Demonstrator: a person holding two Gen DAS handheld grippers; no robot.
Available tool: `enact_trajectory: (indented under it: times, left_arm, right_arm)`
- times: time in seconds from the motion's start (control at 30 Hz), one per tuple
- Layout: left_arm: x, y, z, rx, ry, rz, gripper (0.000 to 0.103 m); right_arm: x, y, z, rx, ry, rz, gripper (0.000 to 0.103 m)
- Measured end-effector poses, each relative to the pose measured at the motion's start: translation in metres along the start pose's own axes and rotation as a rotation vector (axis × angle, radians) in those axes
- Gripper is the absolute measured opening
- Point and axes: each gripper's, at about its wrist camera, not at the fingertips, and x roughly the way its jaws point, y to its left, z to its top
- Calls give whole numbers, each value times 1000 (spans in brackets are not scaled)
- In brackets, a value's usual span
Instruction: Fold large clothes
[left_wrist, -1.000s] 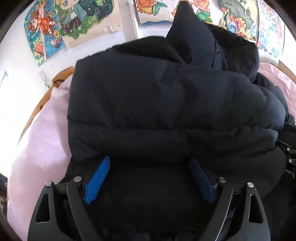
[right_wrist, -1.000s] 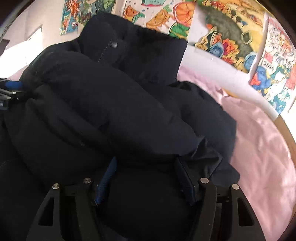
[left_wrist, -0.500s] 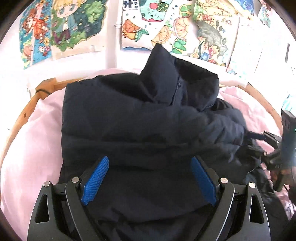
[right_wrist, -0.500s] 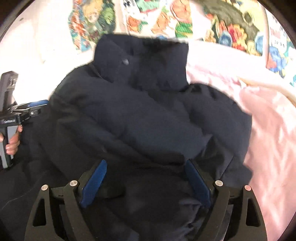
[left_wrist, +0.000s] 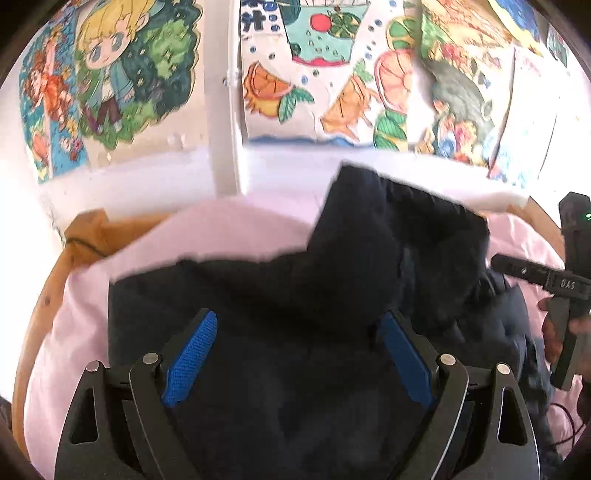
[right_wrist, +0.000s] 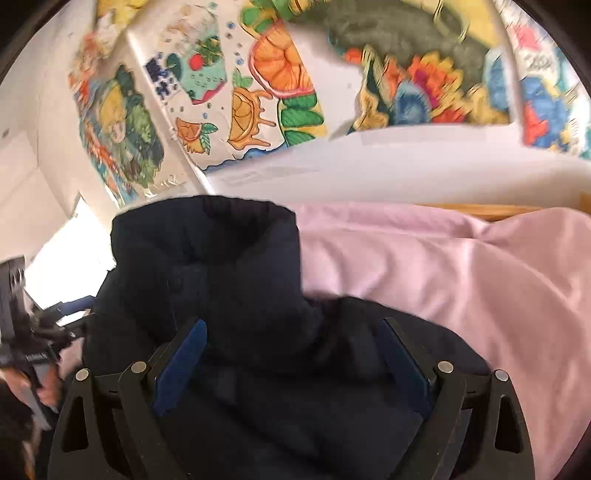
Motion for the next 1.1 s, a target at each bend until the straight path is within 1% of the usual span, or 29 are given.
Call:
enact_trajectory:
  times: [0.07, 0.1, 0.17, 0.3, 0.33, 0.4, 0.43, 0.47, 0.5, 0.53, 0.57, 0.6, 0.63, 0.7, 0.73, 0.83, 0.87, 0.97, 1.1]
  left_arm:
    - [5, 3, 11, 7, -23, 5, 88]
    - [8, 4, 14, 6, -31, 4, 88]
    - [16, 5, 23, 3, -49, -13, 88]
    - [28, -1, 41, -11, -67, -50, 88]
    - [30, -4, 45, -12, -70, -54, 88]
    - [31, -9, 53, -15, -81, -58, 88]
    - [27, -10, 56, -20, -98, -77, 86]
    - [24, -12, 57, -20, -119, -85, 82]
    - [20, -15, 58, -13, -139, -82, 52]
    - [18, -17, 60, 0, -144, -76, 30]
    - [18, -19, 61, 14, -119, -65, 6]
    - [16, -19, 60, 13, -111, -63, 5]
    - [11, -19, 58, 14, -120, -80, 5]
    - [-4, -20, 50, 31, -153, -85, 4]
    - [-18, -19, 41, 45, -183, -83, 4]
    - [-53, -16, 16, 86, -240, -89, 3]
    - [-67, -14, 3, 98, -249, -97, 3]
    - [-94, -6, -29, 122, -238, -111, 3]
    - [-113, -12, -62, 161, -214, -129, 3]
  right_arm:
    - [7, -1, 9, 10, 8, 16, 93]
    - [11, -4, 13, 19, 7, 7, 93]
    - [15, -12, 18, 51, -21, 0, 93]
    - [21, -25, 22, 131, -24, 79, 71]
    - [21, -25, 22, 138, -27, 90, 67]
    - [20, -19, 24, 109, -30, 88, 54]
    - [20, -16, 25, 89, -30, 79, 51]
    - [18, -11, 26, 65, -33, 76, 40]
    - [17, -6, 27, 45, -36, 80, 28]
    - [14, -1, 26, 23, -41, 70, 26]
    - [10, 5, 26, -4, -50, 61, 22]
    - [7, 12, 23, -40, -61, 48, 19]
    - [1, 19, 20, -76, -72, 36, 18]
    - [-12, 32, 11, -134, -87, 32, 16]
    - [-20, 38, 6, -165, -94, 26, 16]
    - [-54, 60, -19, -337, -151, -13, 15]
    - [-67, 68, -31, -413, -171, -29, 14]
    - [-98, 90, -71, -624, -213, -75, 14]
    - [-116, 112, -132, -865, -208, -147, 13]
